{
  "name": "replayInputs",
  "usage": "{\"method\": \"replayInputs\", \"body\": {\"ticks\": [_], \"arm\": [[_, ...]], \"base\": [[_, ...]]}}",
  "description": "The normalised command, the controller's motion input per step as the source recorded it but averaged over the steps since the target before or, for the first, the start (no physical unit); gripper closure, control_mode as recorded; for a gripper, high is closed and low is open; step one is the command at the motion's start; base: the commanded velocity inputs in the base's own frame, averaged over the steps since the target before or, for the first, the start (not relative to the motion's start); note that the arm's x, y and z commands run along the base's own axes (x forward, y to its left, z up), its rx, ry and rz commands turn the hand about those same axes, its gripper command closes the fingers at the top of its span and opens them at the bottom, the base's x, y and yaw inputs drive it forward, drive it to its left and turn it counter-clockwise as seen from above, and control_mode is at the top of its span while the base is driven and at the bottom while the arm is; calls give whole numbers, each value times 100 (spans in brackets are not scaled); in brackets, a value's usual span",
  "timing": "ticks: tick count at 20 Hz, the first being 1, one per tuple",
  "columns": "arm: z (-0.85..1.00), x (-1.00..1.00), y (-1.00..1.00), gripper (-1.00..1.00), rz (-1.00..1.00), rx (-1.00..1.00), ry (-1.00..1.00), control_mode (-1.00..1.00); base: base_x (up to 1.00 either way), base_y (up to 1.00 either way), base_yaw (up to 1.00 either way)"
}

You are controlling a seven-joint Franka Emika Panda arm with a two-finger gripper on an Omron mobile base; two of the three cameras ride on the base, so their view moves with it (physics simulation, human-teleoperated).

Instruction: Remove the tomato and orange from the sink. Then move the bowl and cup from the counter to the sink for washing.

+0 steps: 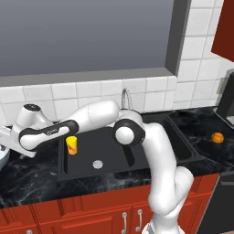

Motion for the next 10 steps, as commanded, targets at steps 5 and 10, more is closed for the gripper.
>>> {"method": "replayInputs", "body": {"ticks": [5, 10], "arm": [[-8, 12, 15, -100, 0, -4, 0, -100], [-8, 12, 12, -100, 0, -4, 0, -100]], "base": [[0, 0, 0], [0, 0, 0]]}}
